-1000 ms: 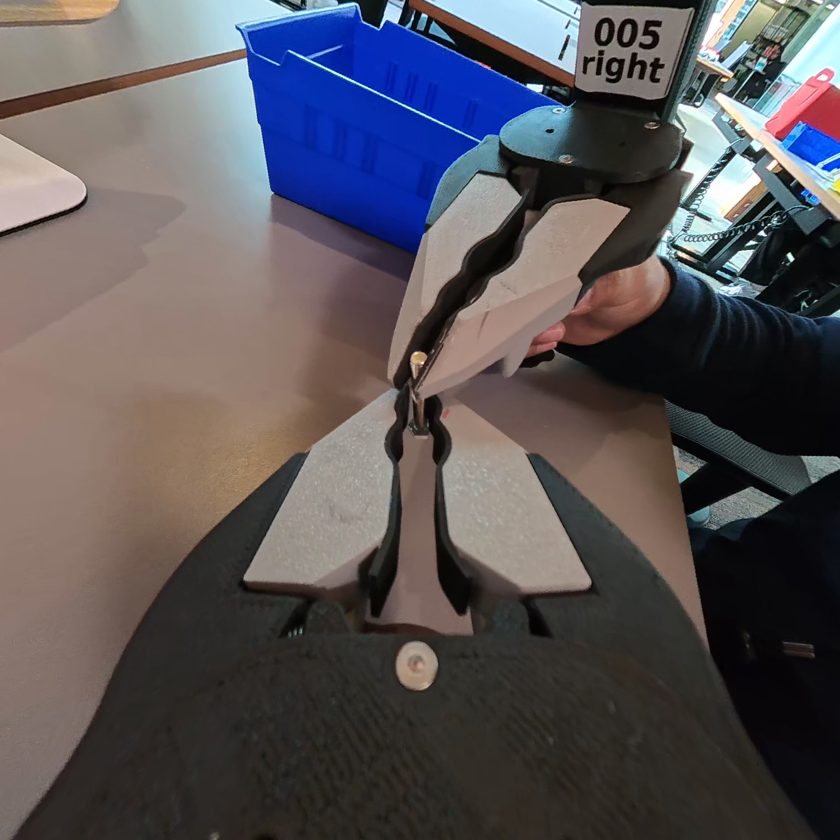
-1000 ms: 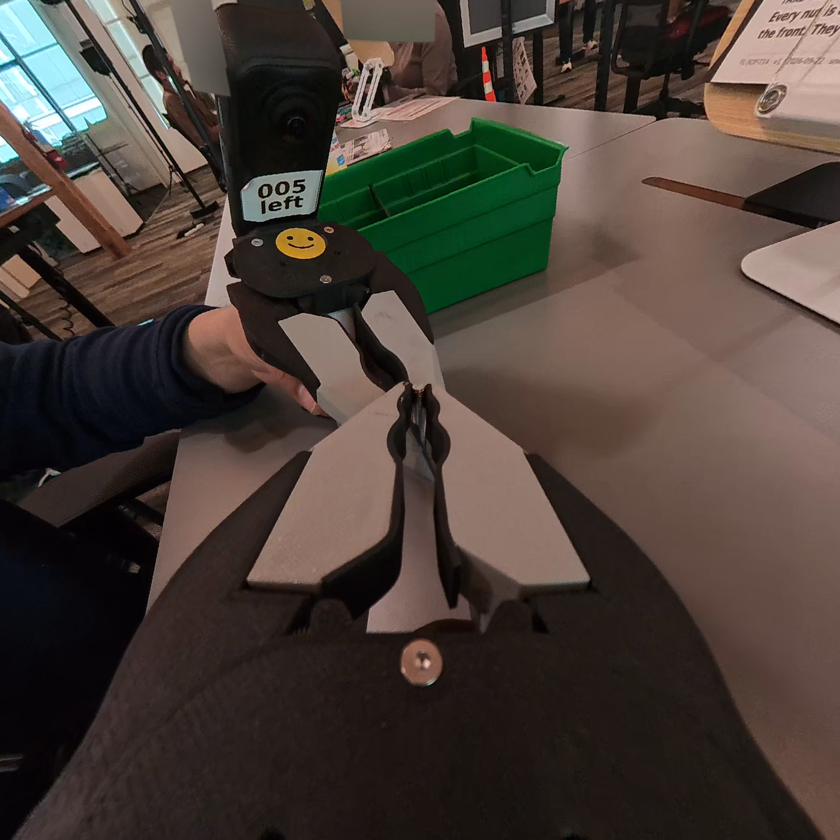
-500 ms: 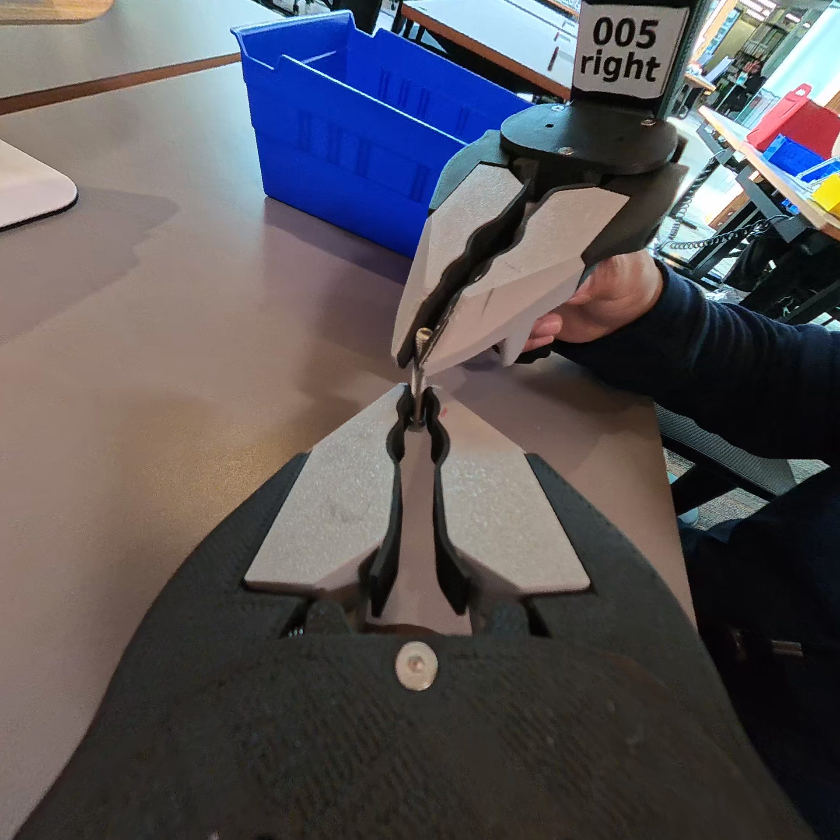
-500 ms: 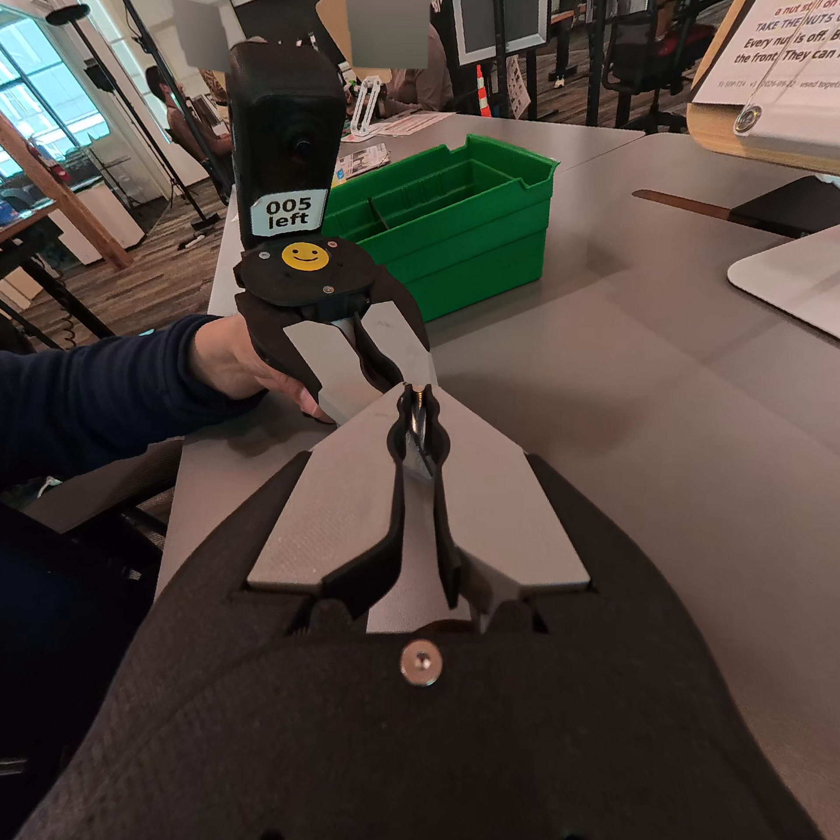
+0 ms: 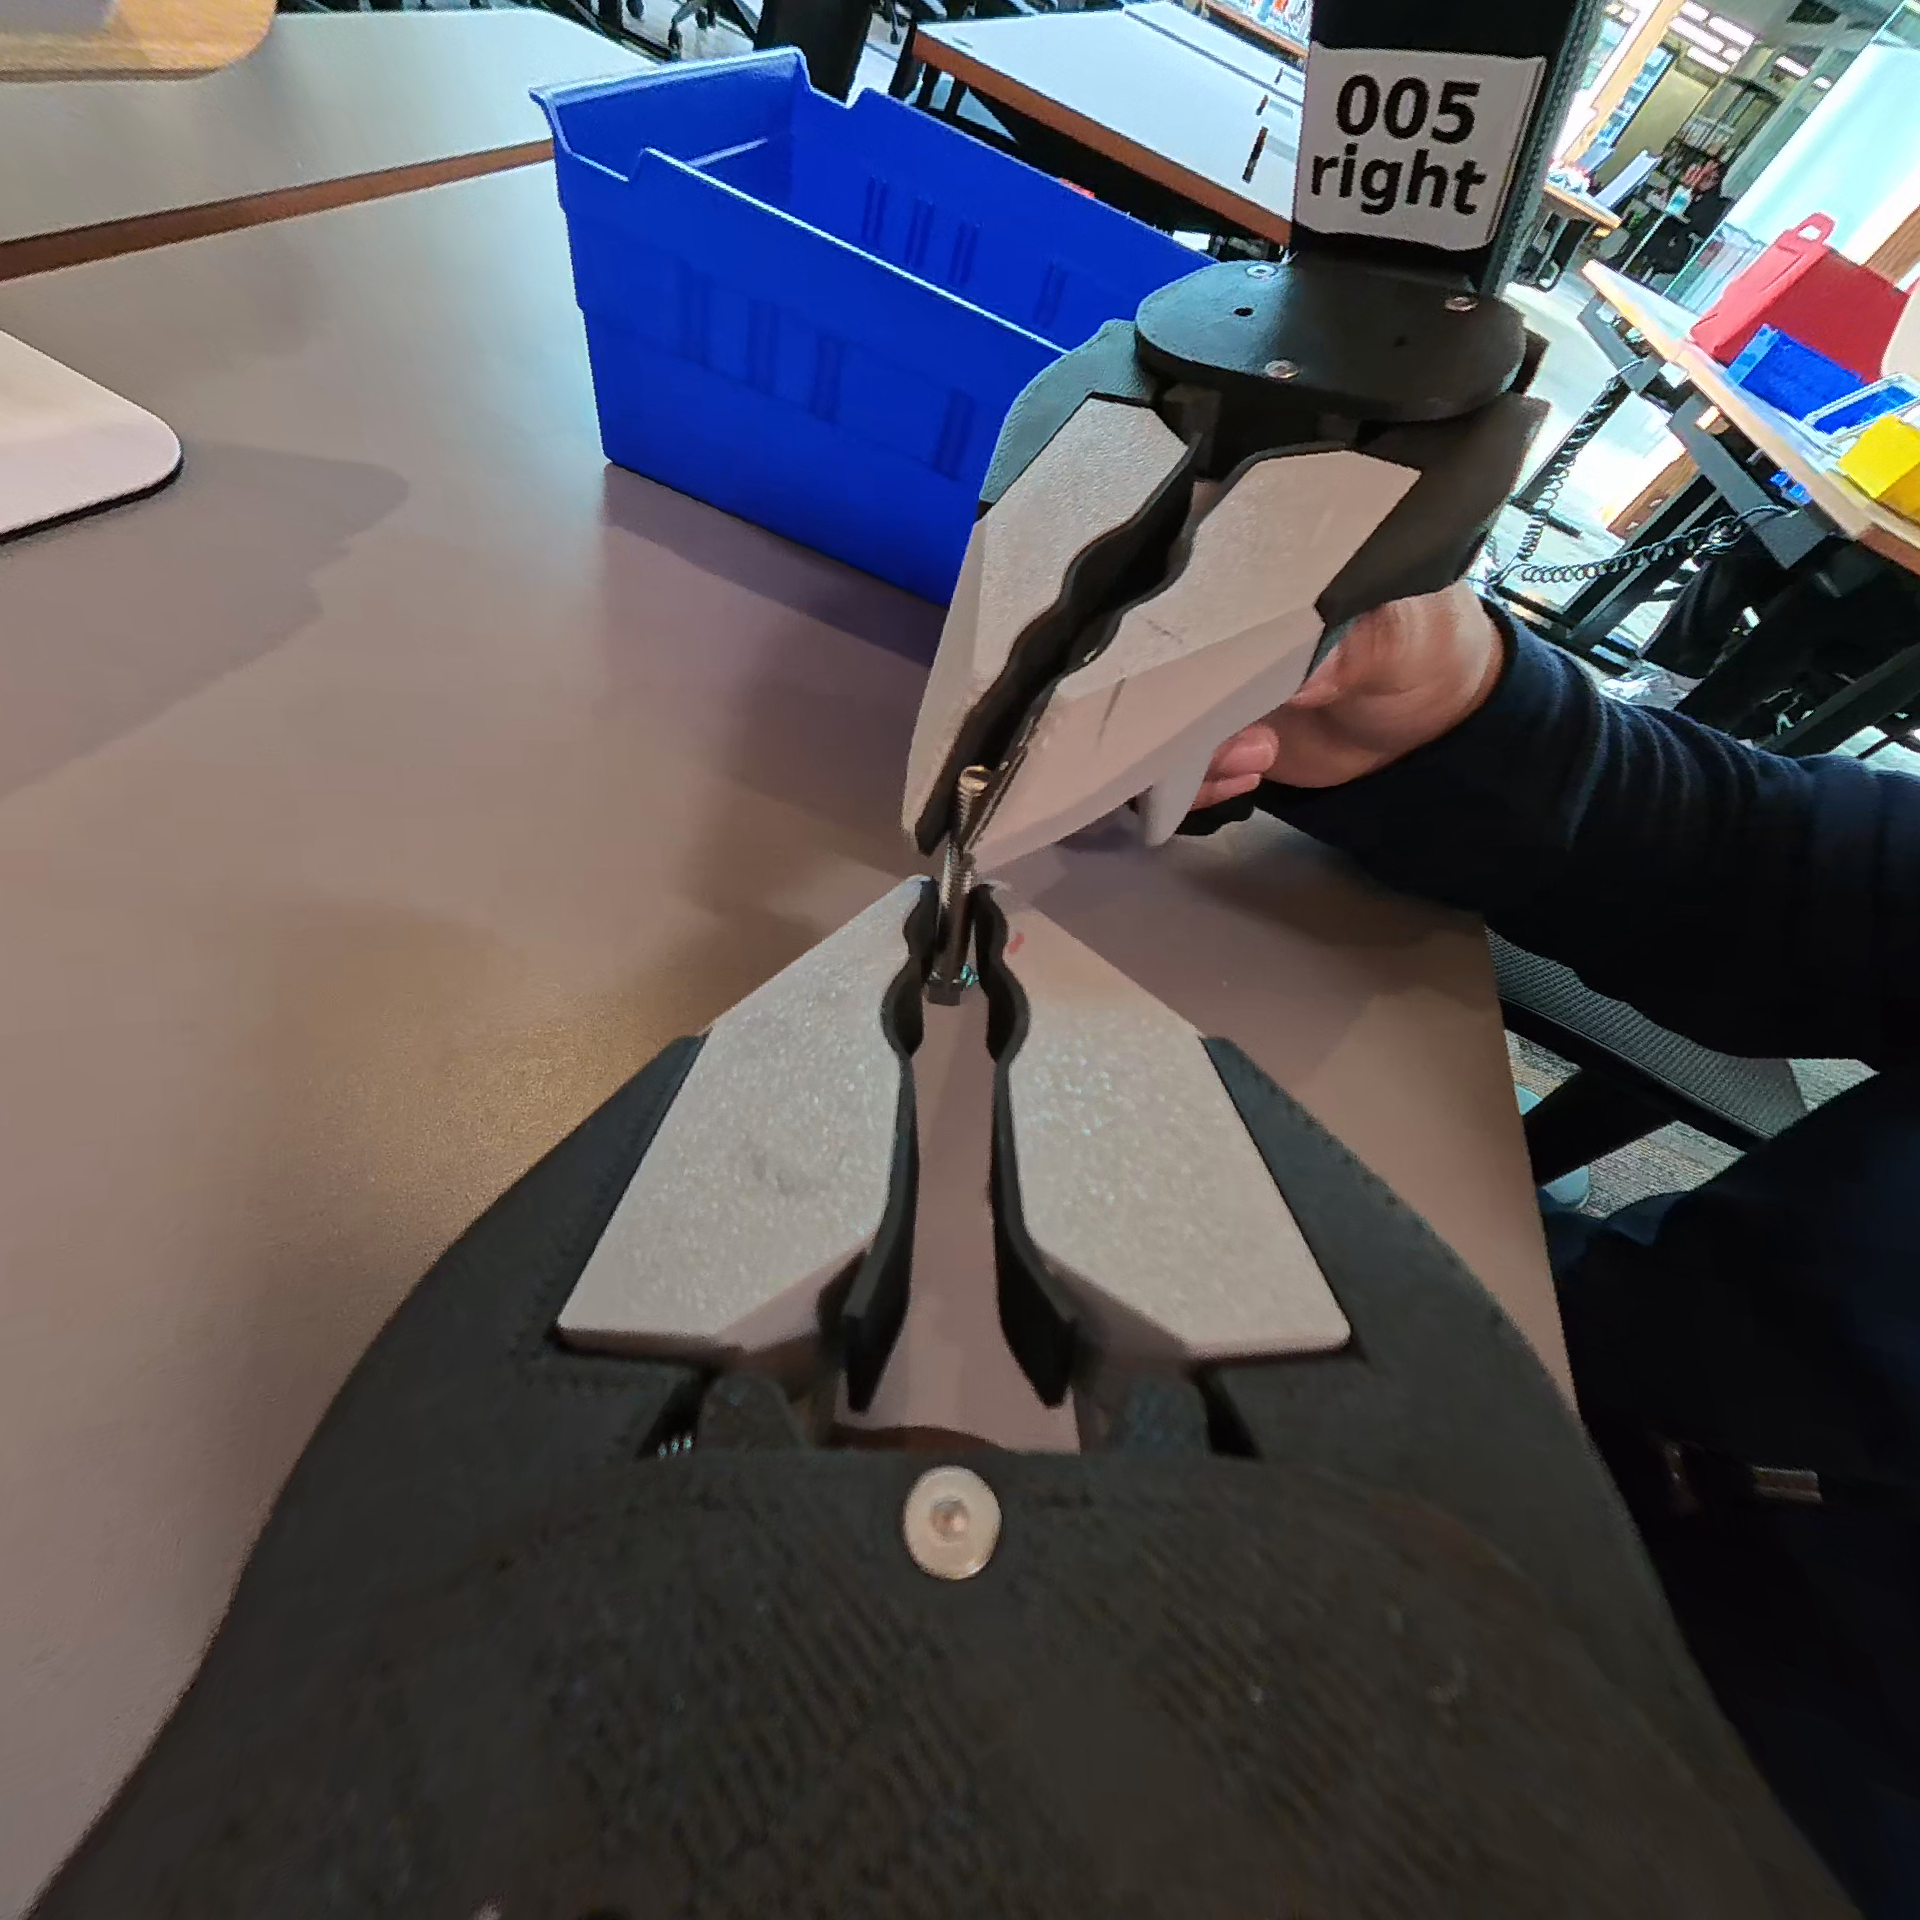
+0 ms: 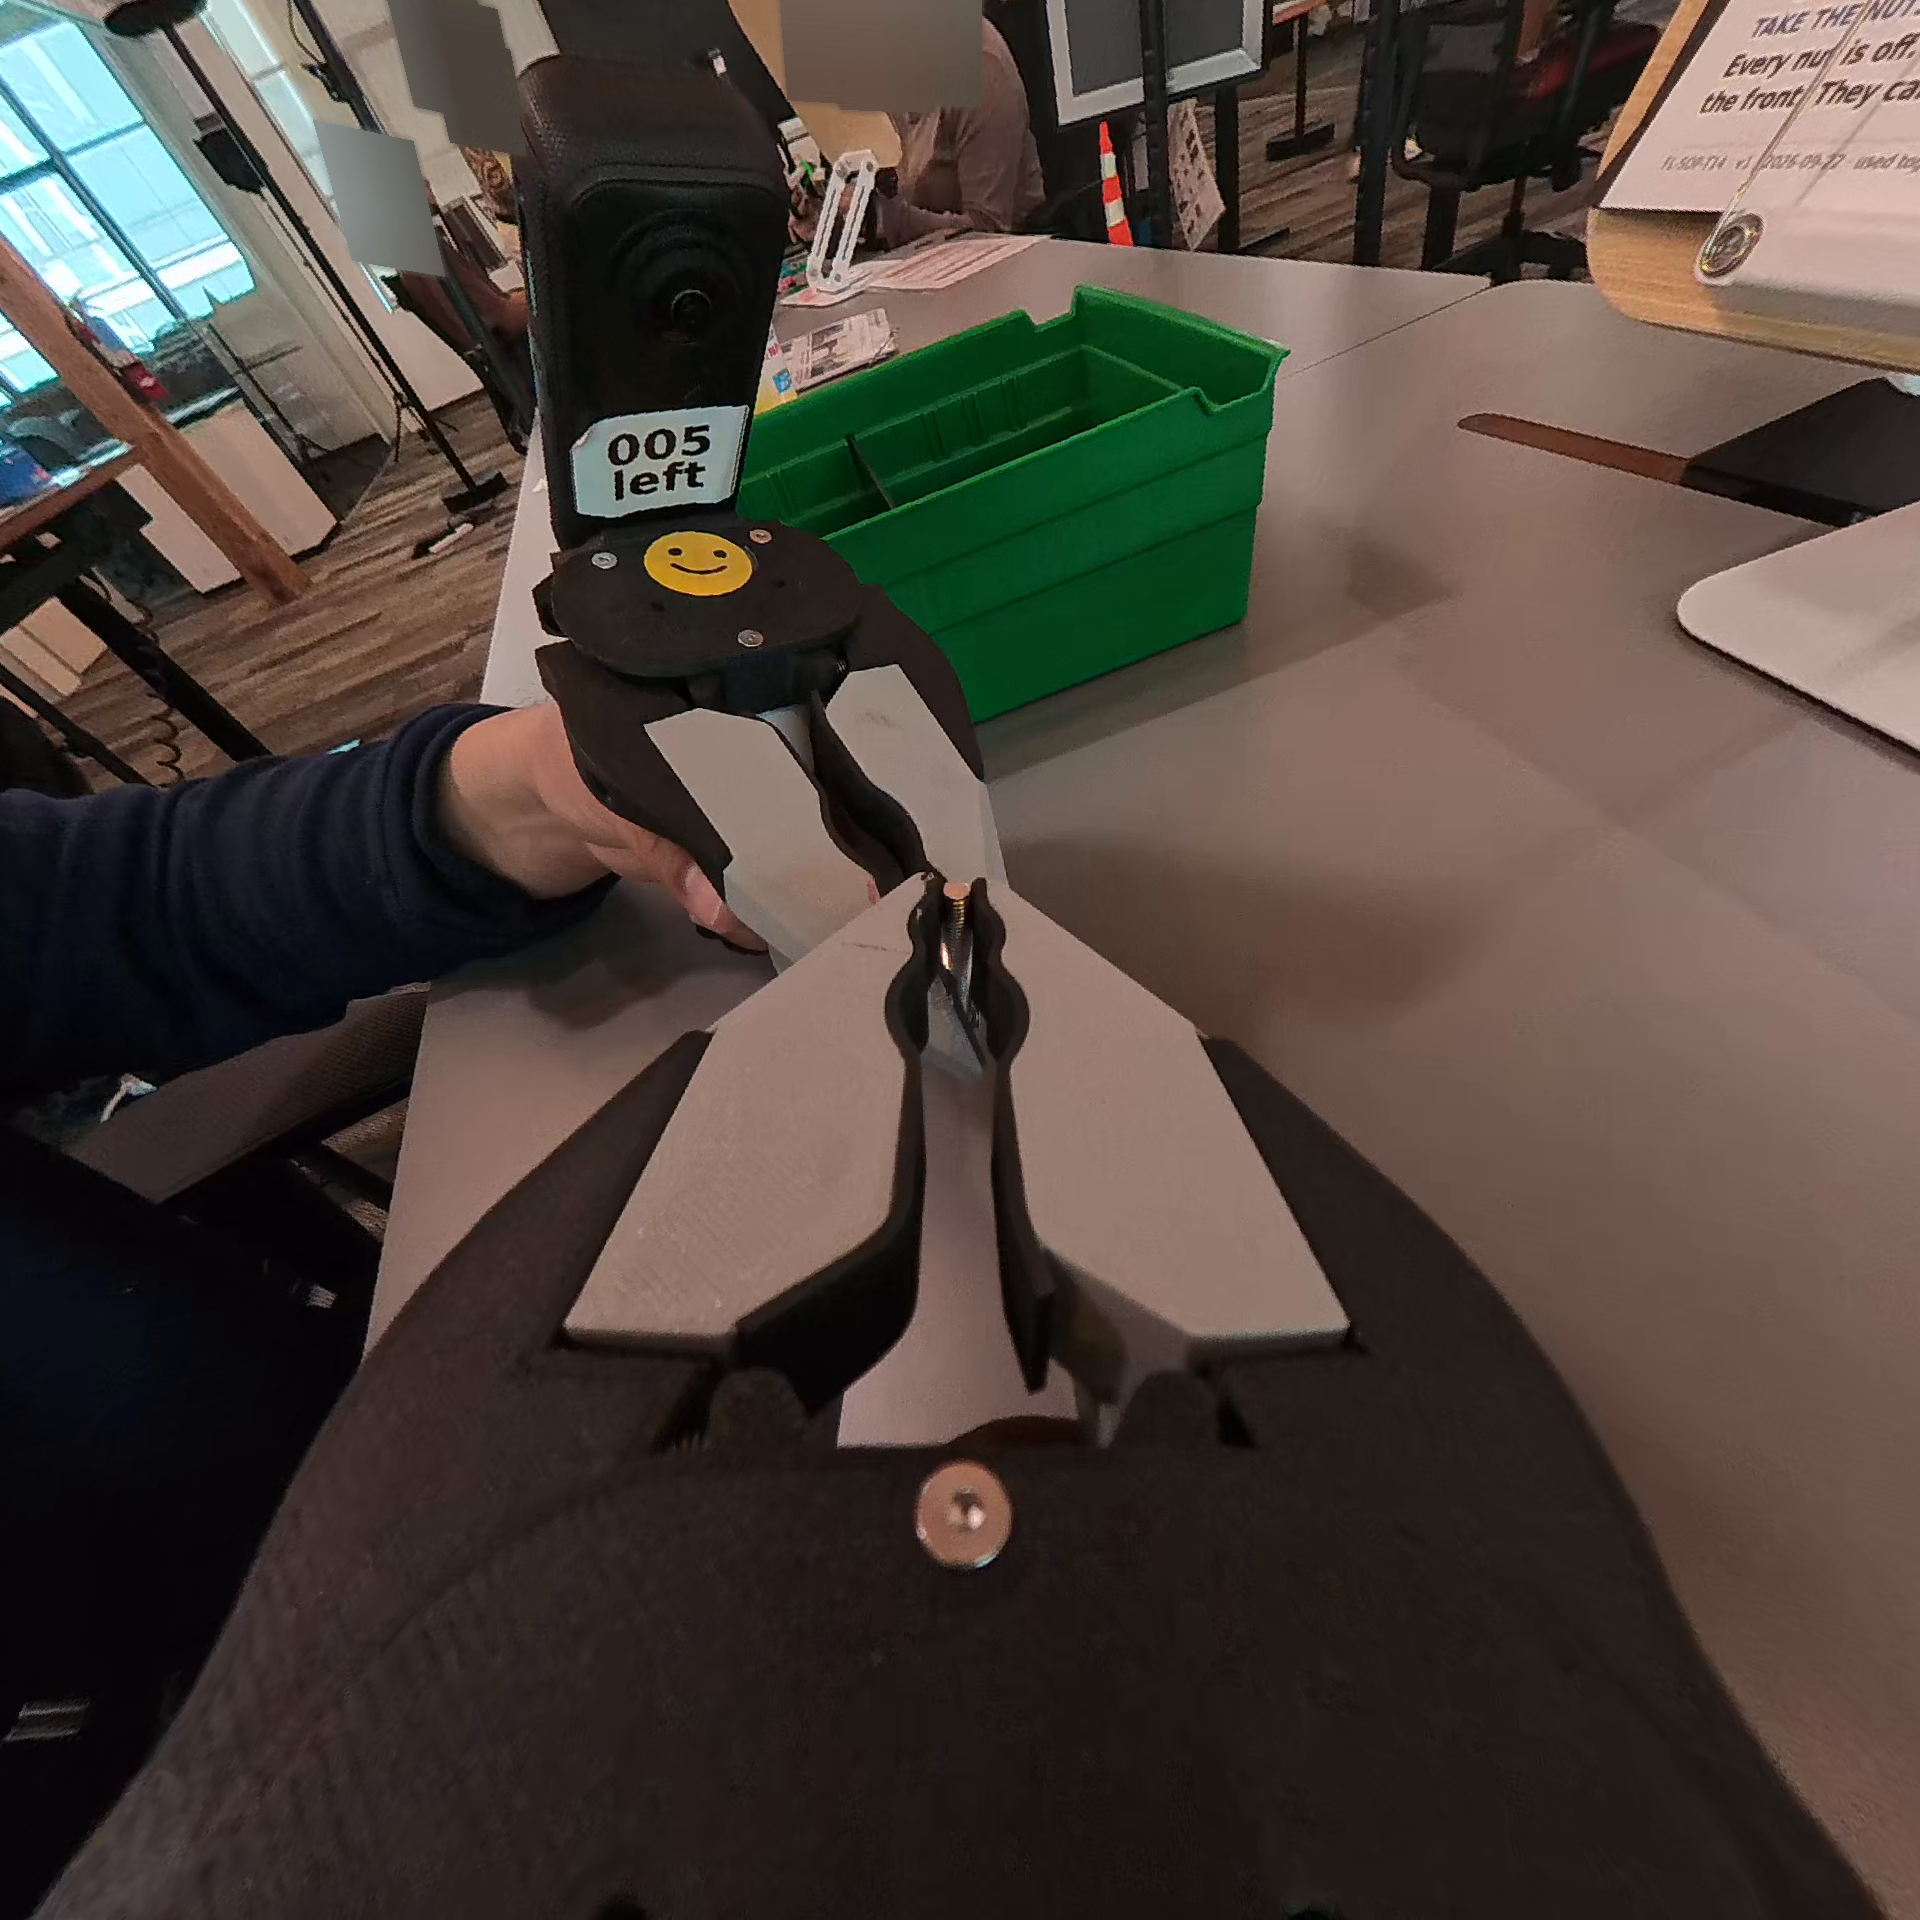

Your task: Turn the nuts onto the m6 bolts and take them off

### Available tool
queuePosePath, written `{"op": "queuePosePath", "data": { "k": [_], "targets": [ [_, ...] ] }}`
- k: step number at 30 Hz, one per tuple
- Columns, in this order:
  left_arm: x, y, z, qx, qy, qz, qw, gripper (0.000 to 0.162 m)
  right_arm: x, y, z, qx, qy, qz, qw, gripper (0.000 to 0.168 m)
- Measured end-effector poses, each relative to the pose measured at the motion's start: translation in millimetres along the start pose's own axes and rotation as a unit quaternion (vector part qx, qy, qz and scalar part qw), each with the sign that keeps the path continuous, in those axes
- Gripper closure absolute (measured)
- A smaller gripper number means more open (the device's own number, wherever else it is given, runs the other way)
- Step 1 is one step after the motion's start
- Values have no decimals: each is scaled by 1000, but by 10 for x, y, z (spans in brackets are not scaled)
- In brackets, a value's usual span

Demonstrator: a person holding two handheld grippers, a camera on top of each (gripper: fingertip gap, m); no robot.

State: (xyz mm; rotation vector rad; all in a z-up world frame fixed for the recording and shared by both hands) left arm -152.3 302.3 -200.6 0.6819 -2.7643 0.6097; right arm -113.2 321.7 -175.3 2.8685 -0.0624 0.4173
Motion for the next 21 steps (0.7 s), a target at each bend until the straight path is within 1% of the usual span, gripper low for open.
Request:
{"op": "queuePosePath", "data": {
  "k": [16, 19, 21],
  "targets": [
    [-12, -2, 26, -20, 15, -10, 1000, 159, -34, 11, 22, -7, 2, -4, 1000, 166],
    [12, -2, -5, -15, 0, 0, 1000, 159, 12, 5, -23, -9, -11, -6, 1000, 166],
    [64, 56, -27, -9, -13, -6, 1000, 159, 78, -1, -86, -16, -32, -12, 999, 160]
  ]
}}
Point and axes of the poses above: each gripper's, where its closed fingertips meet, x back along the fingers, z out of its underside, y = z × x across the jaws, the point moved 4 cm from there along x, back along the fingers, and after that the axes turned 7 degrees about z, right-handed, at the moved point
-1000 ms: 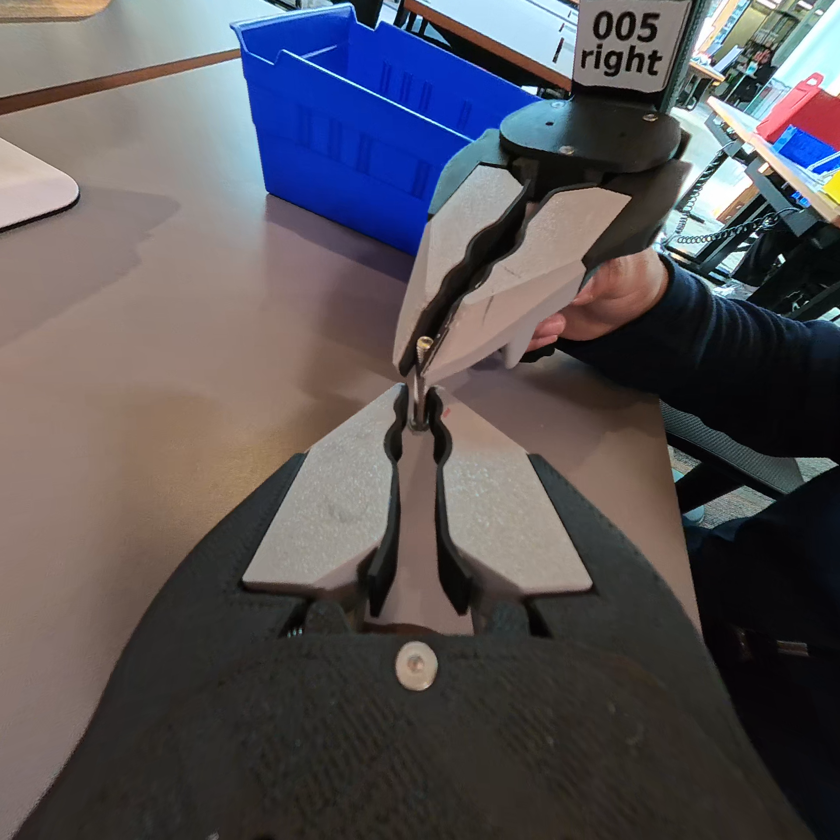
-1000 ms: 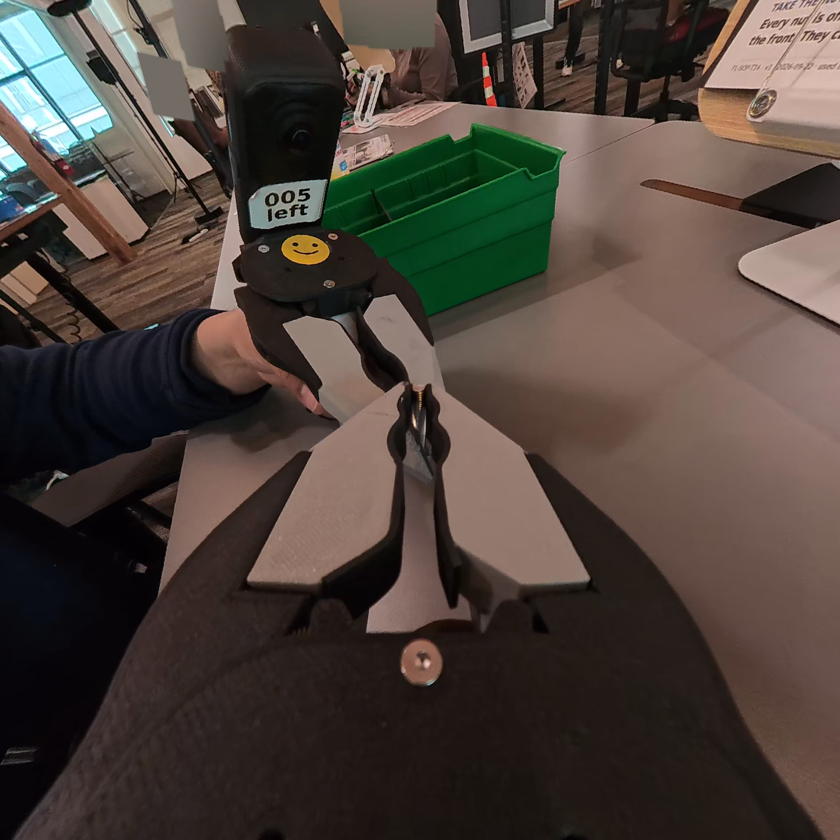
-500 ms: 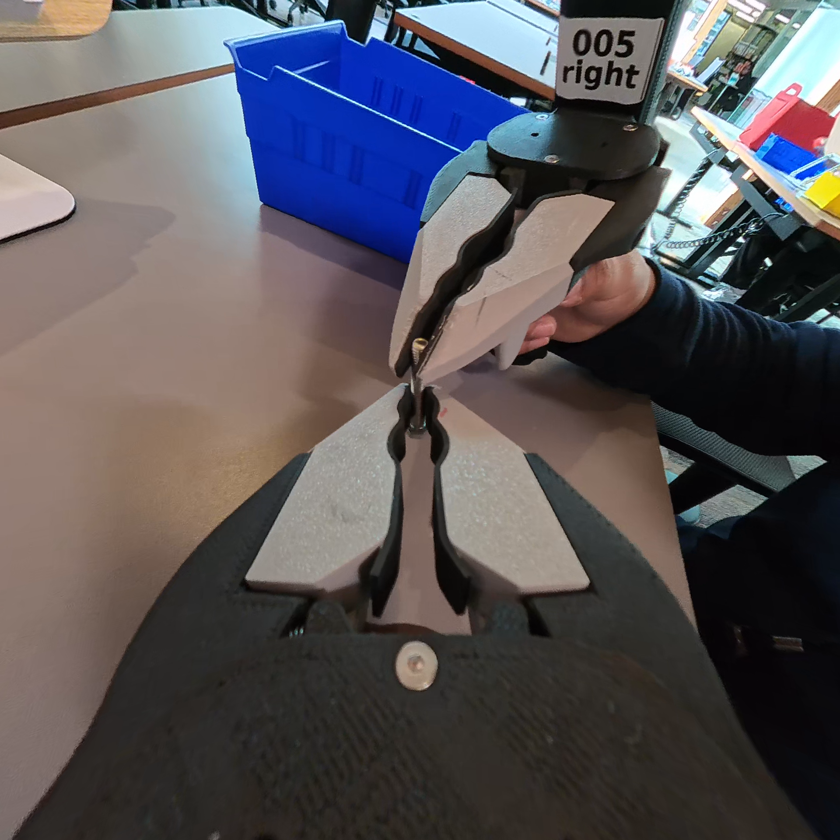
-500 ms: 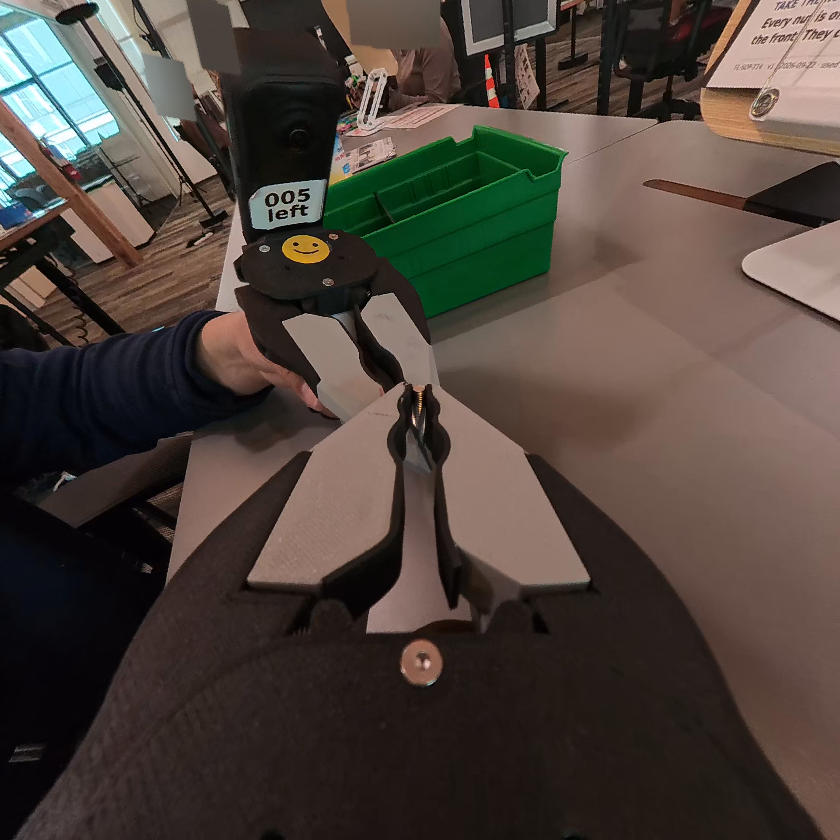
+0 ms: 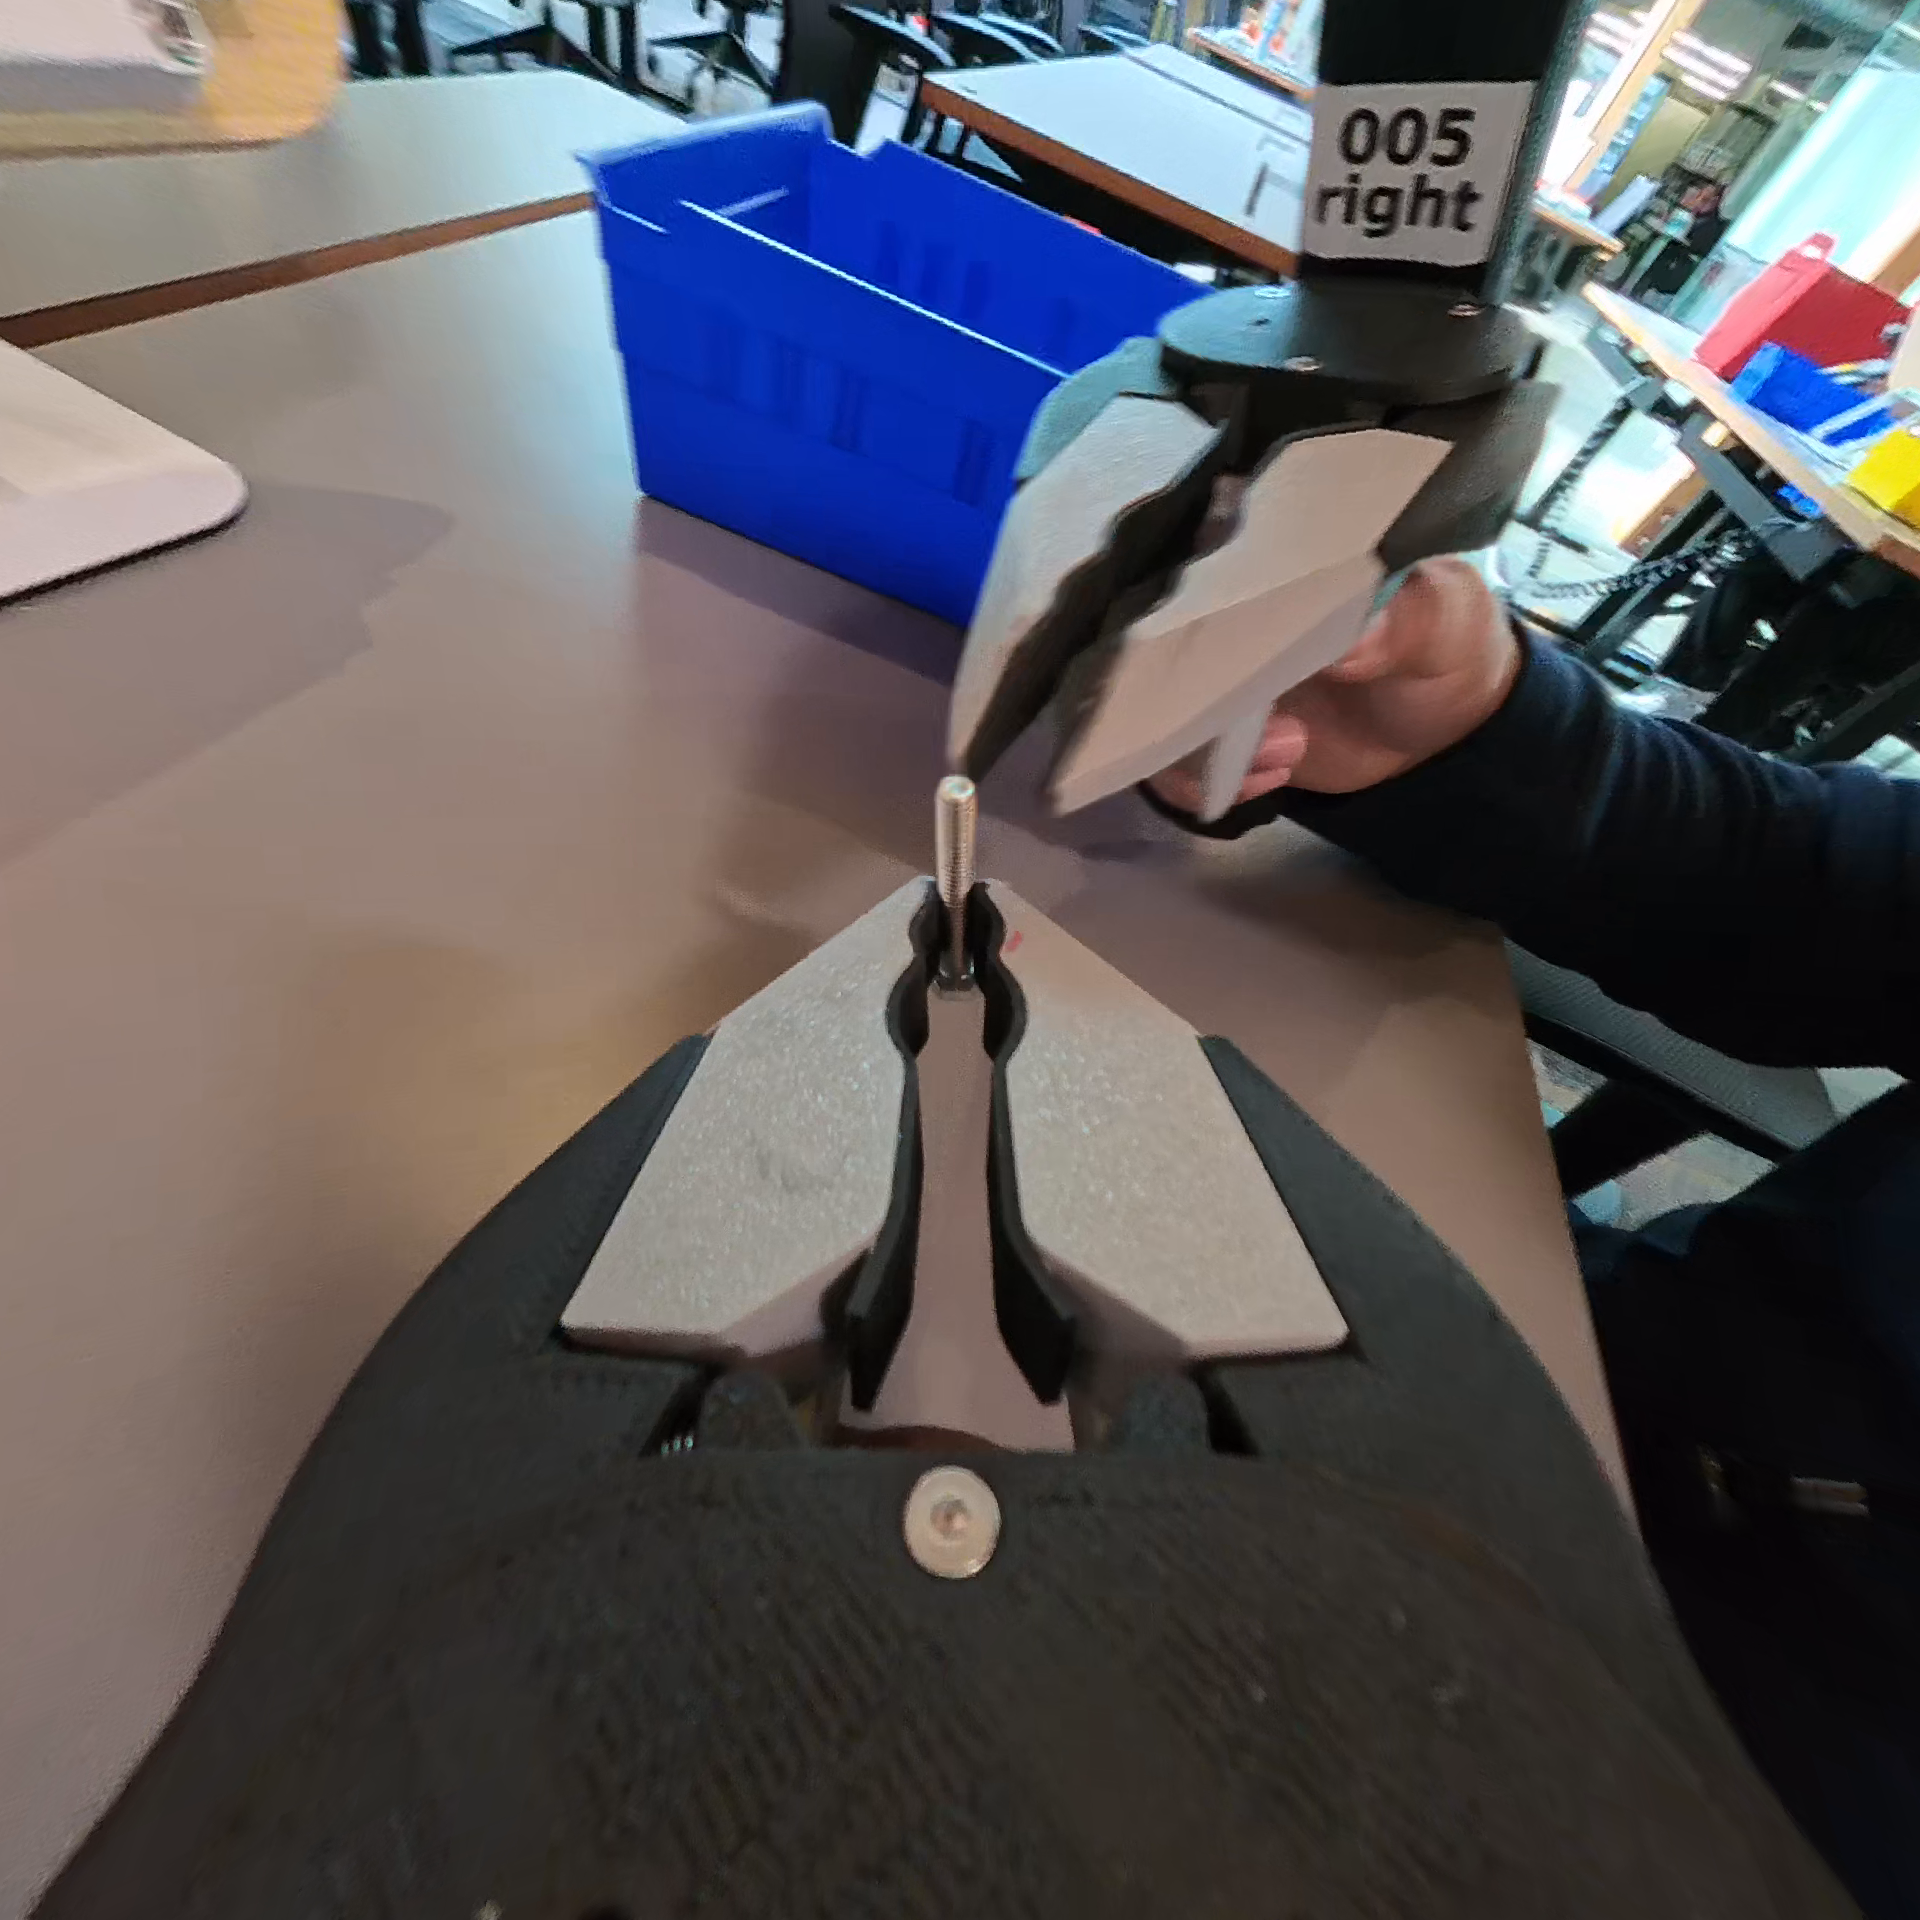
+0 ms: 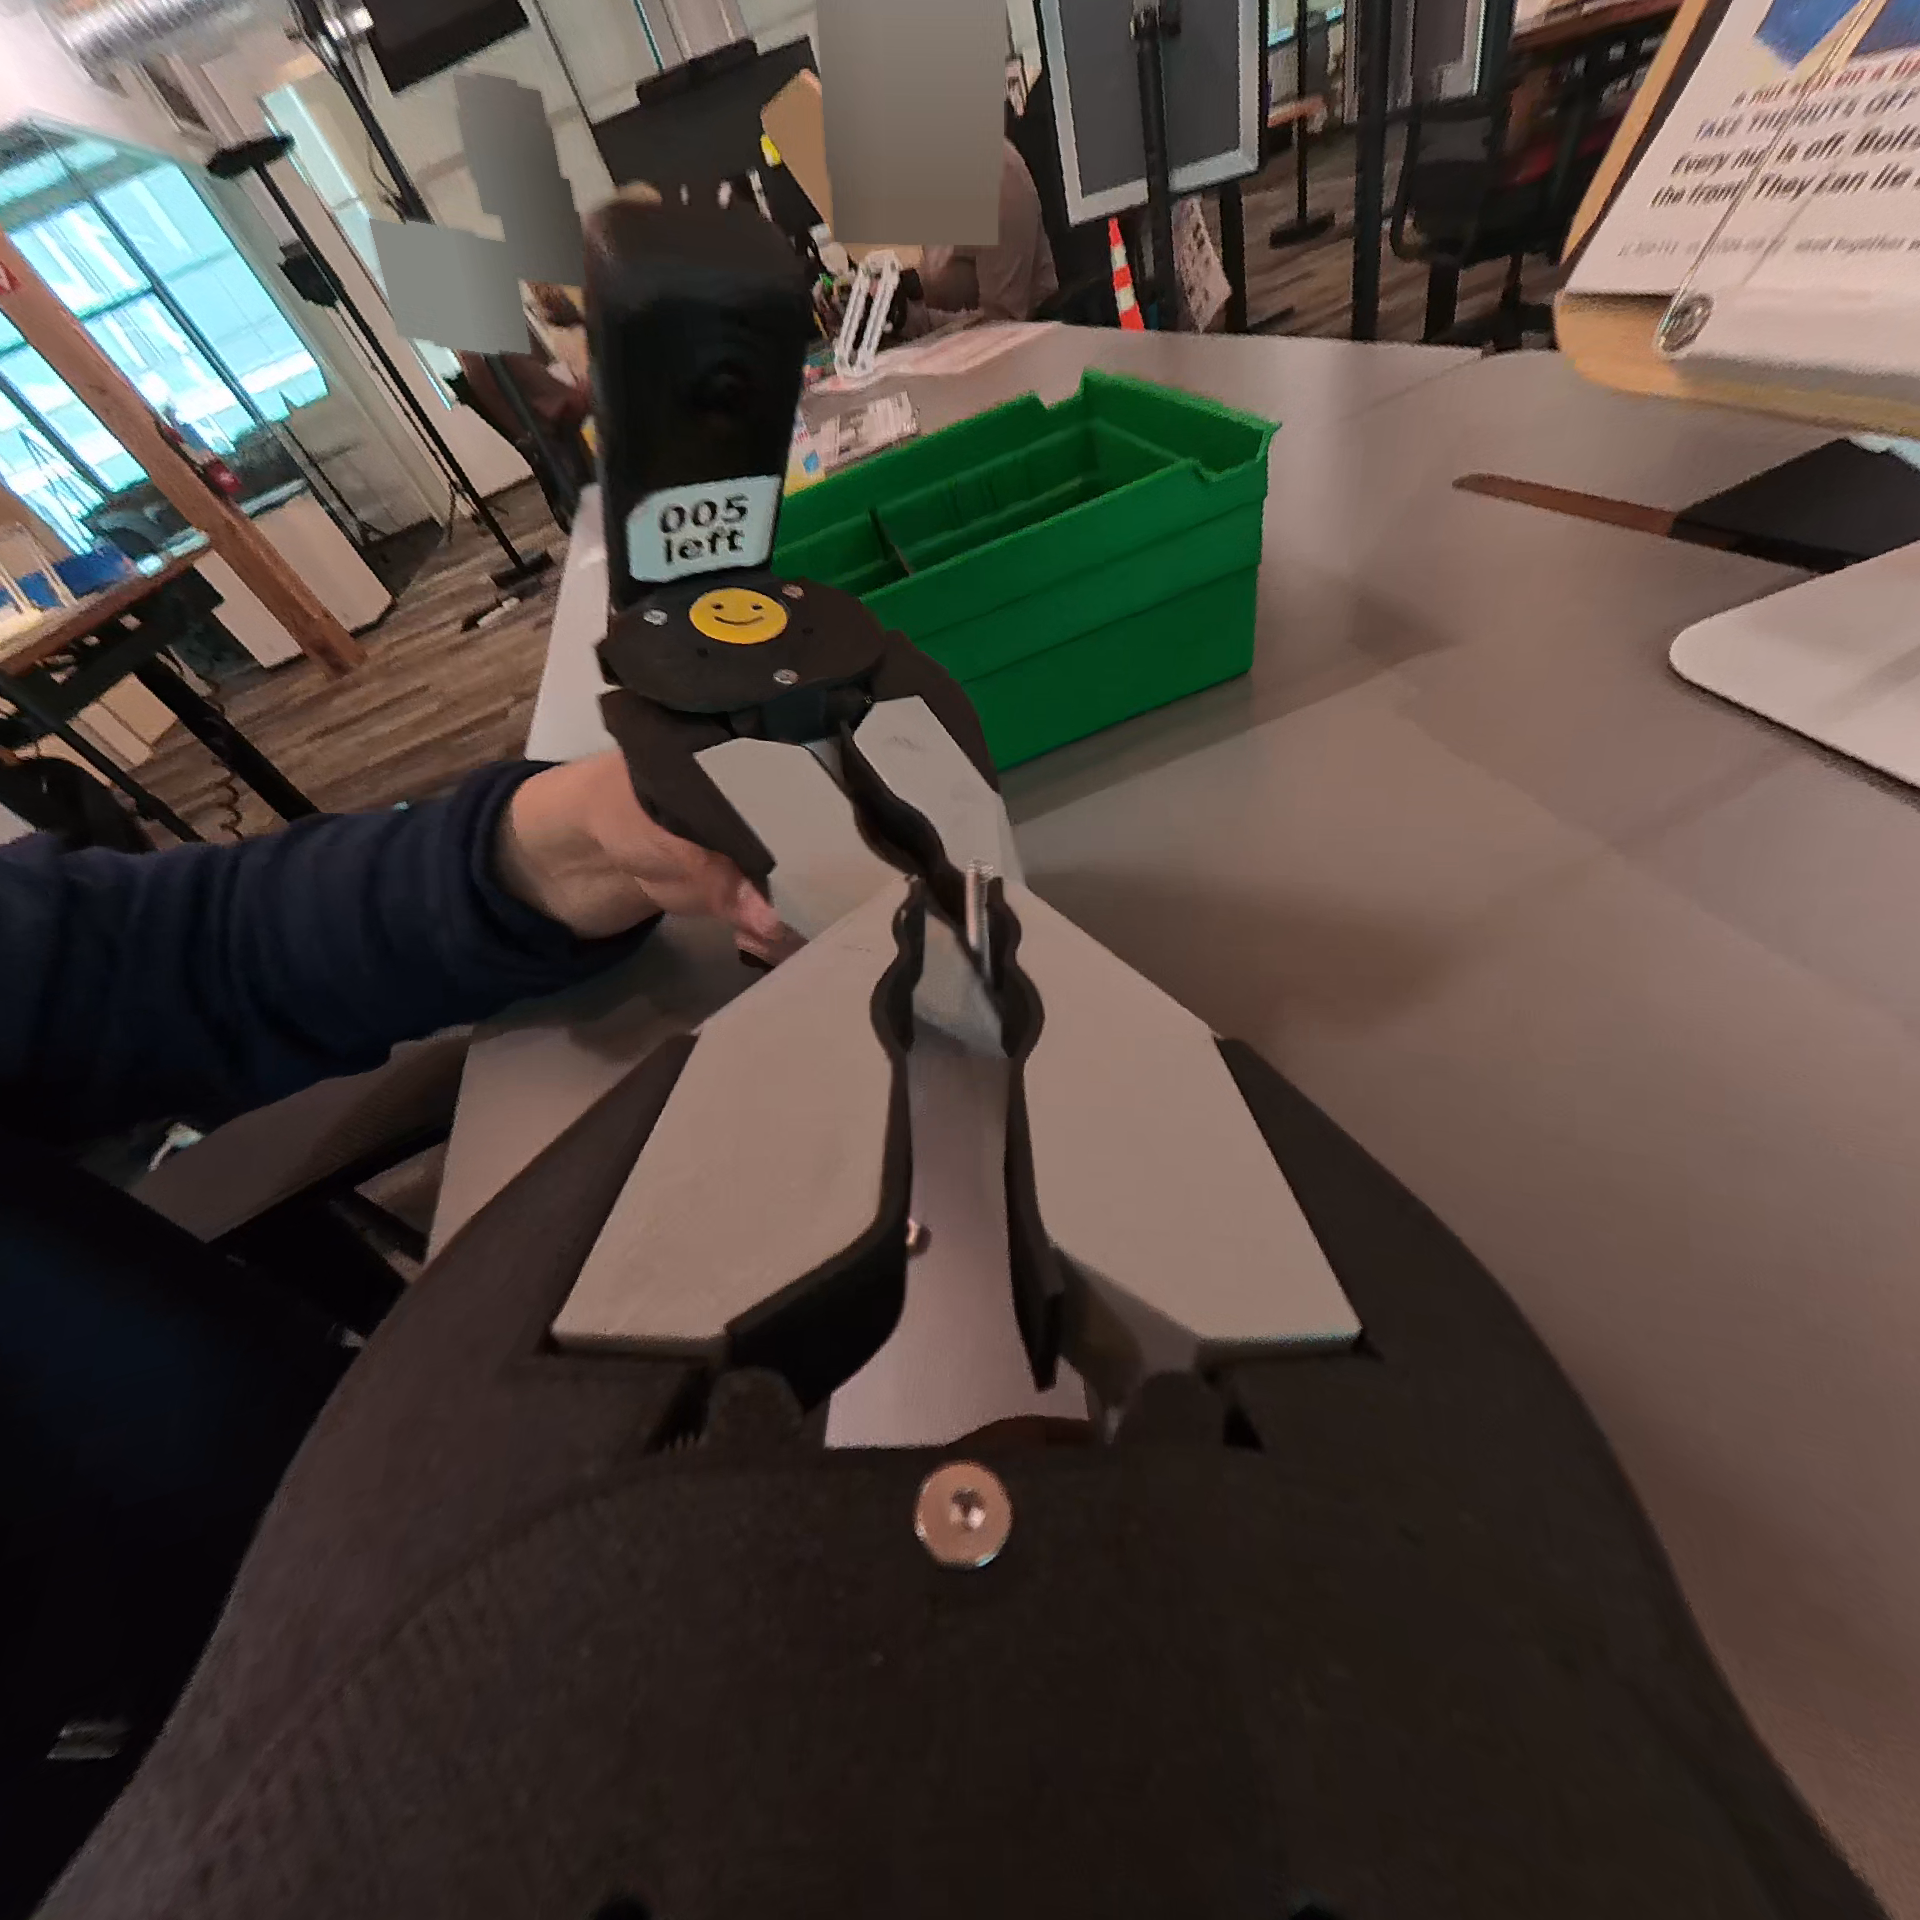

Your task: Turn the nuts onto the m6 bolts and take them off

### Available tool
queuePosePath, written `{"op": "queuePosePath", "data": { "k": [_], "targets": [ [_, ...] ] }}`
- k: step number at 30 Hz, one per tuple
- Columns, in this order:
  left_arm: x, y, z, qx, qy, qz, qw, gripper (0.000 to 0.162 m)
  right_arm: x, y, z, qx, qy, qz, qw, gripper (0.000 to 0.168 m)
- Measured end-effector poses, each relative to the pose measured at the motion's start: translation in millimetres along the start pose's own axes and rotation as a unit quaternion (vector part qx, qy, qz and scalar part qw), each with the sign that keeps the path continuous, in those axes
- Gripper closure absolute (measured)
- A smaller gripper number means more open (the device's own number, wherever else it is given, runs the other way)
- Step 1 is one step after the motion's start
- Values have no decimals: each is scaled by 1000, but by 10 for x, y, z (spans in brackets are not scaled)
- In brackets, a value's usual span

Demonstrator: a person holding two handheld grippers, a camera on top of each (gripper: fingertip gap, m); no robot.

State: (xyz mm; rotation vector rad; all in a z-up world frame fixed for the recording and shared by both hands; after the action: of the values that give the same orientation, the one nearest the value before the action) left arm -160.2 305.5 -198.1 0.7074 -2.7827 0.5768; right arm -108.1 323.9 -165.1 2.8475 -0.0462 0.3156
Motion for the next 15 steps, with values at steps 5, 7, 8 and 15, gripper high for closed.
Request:
{"op": "queuePosePath", "data": {
  "k": [5, 7, 8, 15],
  "targets": [
    [127, 218, 85, -57, 39, -62, 996, 159, 76, 147, 127, 41, 50, -55, 996, 164],
    [131, 187, 76, -62, 29, -39, 997, 160, 44, 247, 329, 91, 112, -72, 987, 154],
    [131, 184, 72, -64, 23, -33, 997, 159, 19, 250, 439, 113, 143, -66, 981, 151],
    [123, 34, -36, -193, -24, -49, 980, 160, -4, 248, 592, 161, 170, -45, 971, 149]
  ]
}}
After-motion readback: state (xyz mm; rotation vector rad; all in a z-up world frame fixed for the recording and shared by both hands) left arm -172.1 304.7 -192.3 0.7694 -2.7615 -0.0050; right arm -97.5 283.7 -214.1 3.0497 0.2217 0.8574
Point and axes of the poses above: each gripper's, where its closed fingertips meet, x back along the fingers, z out of its underside, y = z × x across the jaws, the point moved 4 cm from there along x, back along the fingers, and after that the axes turned 7 degrees about z, right-handed, at the moved point
